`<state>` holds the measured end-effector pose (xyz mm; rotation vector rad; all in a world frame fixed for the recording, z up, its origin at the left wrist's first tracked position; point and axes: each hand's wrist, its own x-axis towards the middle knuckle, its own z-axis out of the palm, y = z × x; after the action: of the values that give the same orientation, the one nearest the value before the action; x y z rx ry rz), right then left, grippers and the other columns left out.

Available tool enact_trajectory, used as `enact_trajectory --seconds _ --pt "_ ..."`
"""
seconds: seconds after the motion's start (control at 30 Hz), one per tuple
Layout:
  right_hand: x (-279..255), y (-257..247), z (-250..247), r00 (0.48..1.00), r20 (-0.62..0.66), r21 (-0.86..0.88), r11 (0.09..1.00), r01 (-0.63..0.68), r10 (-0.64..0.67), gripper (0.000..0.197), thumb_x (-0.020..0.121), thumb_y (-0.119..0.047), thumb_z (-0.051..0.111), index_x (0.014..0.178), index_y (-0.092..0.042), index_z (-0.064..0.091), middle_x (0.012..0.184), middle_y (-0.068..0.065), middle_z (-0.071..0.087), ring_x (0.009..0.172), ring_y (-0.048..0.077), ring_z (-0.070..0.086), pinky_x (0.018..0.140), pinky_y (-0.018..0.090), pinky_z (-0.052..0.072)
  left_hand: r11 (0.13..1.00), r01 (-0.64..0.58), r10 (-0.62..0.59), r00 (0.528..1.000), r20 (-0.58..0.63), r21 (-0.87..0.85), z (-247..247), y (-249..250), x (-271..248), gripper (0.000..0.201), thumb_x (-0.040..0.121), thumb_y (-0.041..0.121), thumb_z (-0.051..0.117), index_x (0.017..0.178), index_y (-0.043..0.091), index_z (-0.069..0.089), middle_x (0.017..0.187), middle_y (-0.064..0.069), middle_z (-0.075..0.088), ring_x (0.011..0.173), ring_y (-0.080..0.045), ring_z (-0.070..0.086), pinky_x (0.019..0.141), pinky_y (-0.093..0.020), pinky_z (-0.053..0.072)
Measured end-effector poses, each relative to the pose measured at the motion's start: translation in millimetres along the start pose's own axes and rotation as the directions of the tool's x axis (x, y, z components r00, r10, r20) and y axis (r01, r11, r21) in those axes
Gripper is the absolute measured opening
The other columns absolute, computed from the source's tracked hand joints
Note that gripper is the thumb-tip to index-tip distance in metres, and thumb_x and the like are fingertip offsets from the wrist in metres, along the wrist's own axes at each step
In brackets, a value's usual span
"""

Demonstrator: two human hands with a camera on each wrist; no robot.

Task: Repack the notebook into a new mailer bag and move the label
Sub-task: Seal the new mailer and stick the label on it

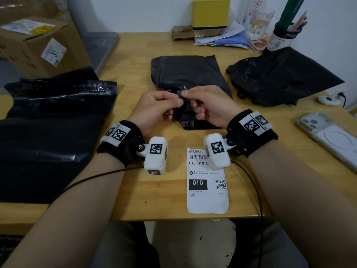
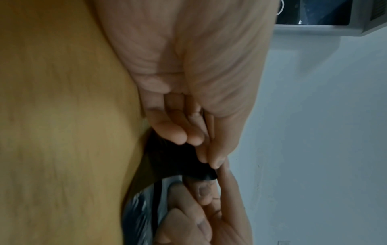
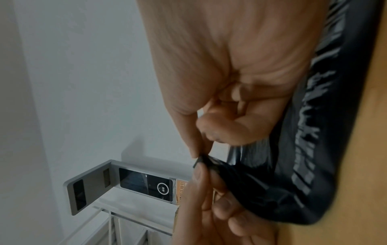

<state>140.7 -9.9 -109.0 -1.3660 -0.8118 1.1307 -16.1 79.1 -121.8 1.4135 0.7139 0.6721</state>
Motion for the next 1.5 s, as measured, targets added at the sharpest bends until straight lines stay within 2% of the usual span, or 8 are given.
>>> enact_trajectory --seconds 0.47,0.63,0.73,0.87,1.07,1.23,1.4,1.5 --pt "-4 -6 0 0.996 0.021 -0.025 0.996 -0.084 0.085 0.012 0.095 -0.018 0.061 0.084 -0.013 0.062 0.062 0.0 0.049 0.048 0.011 0.034 0.039 0.02 0.03 0.994 0.114 -0.114 0.992 0.06 0.004 -5 10 -6 0.02 0.092 0.002 0.059 0.074 0.011 0.059 0.066 -0.003 0.062 0.054 -0.016 0.054 0.047 -0.025 0.04" --pt "-6 -8 0 0.996 0.042 -0.025 0.996 -0.081 0.082 0.014 0.096 -0.016 0.058 0.082 -0.014 0.061 0.063 0.0 0.049 0.047 0.011 0.034 0.039 0.02 0.03 0.987 0.158 -0.159 0.986 0.051 0.016 -10 11 -6 0.014 0.091 0.003 0.054 0.079 0.009 0.057 0.071 -0.005 0.061 0.057 -0.018 0.054 0.046 -0.025 0.037" --pt "-7 -8 0 0.996 0.055 -0.03 0.997 -0.072 0.073 0.012 0.096 -0.018 0.059 0.085 -0.014 0.061 0.064 0.001 0.05 0.048 0.011 0.036 0.04 0.021 0.032 0.985 0.174 -0.174 0.981 0.09 0.009 -11 13 -8 0.009 0.095 0.015 0.057 0.089 0.009 0.061 0.073 -0.004 0.062 0.058 -0.018 0.053 0.046 -0.025 0.034" --pt "-9 -7 2 0.99 0.103 -0.09 0.992 -0.084 0.093 0.009 0.097 -0.022 0.061 0.091 -0.015 0.063 0.067 0.002 0.054 0.05 0.012 0.042 0.044 0.022 0.037 0.983 0.171 -0.176 0.979 0.098 0.061 -10 14 -7 0.031 0.095 0.045 0.059 0.094 0.015 0.065 0.073 -0.001 0.062 0.053 -0.015 0.049 0.047 -0.026 0.03" --pt "-10 -7 4 0.983 0.12 -0.106 0.987 -0.123 0.136 0.011 0.097 -0.022 0.059 0.088 -0.015 0.062 0.068 0.003 0.055 0.049 0.013 0.042 0.044 0.022 0.038 0.982 0.176 -0.176 0.984 -0.005 0.064 -7 14 -7 0.014 0.093 0.024 0.065 0.097 0.011 0.063 0.071 0.0 0.06 0.049 -0.012 0.046 0.045 -0.024 0.024" --pt "-11 -8 2 0.971 0.142 -0.106 0.979 -0.176 0.19 0.013 0.097 -0.028 0.057 0.093 -0.015 0.06 0.069 0.003 0.056 0.049 0.013 0.041 0.042 0.022 0.039 0.986 0.159 -0.158 0.987 -0.015 0.042 -6 14 -7 0.012 0.093 0.024 0.066 0.091 0.013 0.064 0.068 0.003 0.063 0.05 -0.012 0.047 0.047 -0.025 0.026" --pt "-9 -8 6 0.96 0.166 -0.138 0.969 -0.204 0.226 0.038 0.096 -0.056 0.056 0.097 -0.018 0.06 0.068 0.002 0.058 0.047 0.012 0.044 0.04 0.022 0.042 0.989 0.138 -0.138 0.99 -0.006 0.048 -6 13 -7 0.015 0.094 0.025 0.066 0.084 0.014 0.064 0.068 0.003 0.064 0.048 -0.011 0.047 0.044 -0.023 0.027" --pt "-7 -7 10 0.974 0.138 -0.137 0.978 -0.159 0.178 0.034 0.1 -0.05 0.055 0.093 -0.017 0.06 0.067 0.003 0.056 0.047 0.011 0.042 0.039 0.021 0.039 0.989 0.132 -0.133 0.991 0.008 0.059 -5 13 -7 0.017 0.094 0.025 0.065 0.08 0.015 0.064 0.067 0.004 0.064 0.049 -0.011 0.048 0.045 -0.023 0.028"
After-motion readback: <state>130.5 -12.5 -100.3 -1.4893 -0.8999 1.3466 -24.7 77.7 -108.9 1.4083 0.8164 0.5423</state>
